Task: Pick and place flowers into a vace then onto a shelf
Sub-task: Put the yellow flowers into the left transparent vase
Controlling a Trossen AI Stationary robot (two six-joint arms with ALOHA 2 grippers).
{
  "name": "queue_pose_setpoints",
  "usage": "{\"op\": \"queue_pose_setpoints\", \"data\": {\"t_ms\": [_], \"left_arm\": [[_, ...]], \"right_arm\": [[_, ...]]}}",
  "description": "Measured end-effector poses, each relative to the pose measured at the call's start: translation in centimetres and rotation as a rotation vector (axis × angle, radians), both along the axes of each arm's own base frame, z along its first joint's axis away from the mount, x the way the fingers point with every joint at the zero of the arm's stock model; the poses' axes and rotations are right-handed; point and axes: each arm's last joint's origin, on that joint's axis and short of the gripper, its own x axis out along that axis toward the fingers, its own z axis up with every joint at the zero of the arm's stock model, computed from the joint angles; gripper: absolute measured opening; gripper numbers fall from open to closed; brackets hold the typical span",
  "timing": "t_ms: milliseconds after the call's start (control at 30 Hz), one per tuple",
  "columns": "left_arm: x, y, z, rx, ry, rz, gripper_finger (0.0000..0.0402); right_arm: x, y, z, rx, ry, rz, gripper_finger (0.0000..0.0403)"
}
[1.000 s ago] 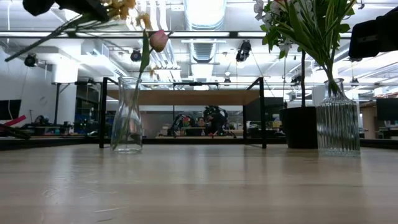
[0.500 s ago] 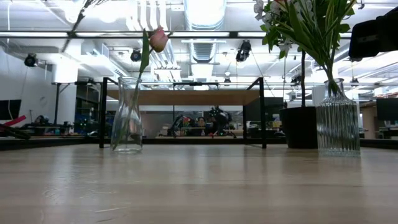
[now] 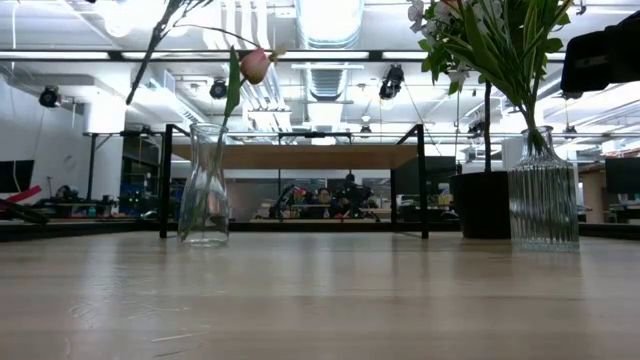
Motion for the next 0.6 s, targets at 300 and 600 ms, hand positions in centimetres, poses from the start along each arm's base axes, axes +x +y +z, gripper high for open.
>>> {"op": "queue_pose_setpoints", "data": {"t_ms": [300,600], "left_arm": [[-0.1,-0.4,2.1,0.047,0.07,-0.017,0.0],[-0.7,-1.7,3.7,0.074,0.11,-0.084,0.0]], "right_arm": [[0.0,0.0,0.0,0.0,0.0,0.0,0.0043],[0.0,0.0,0.0,0.0,0.0,0.0,0.0043]]}}
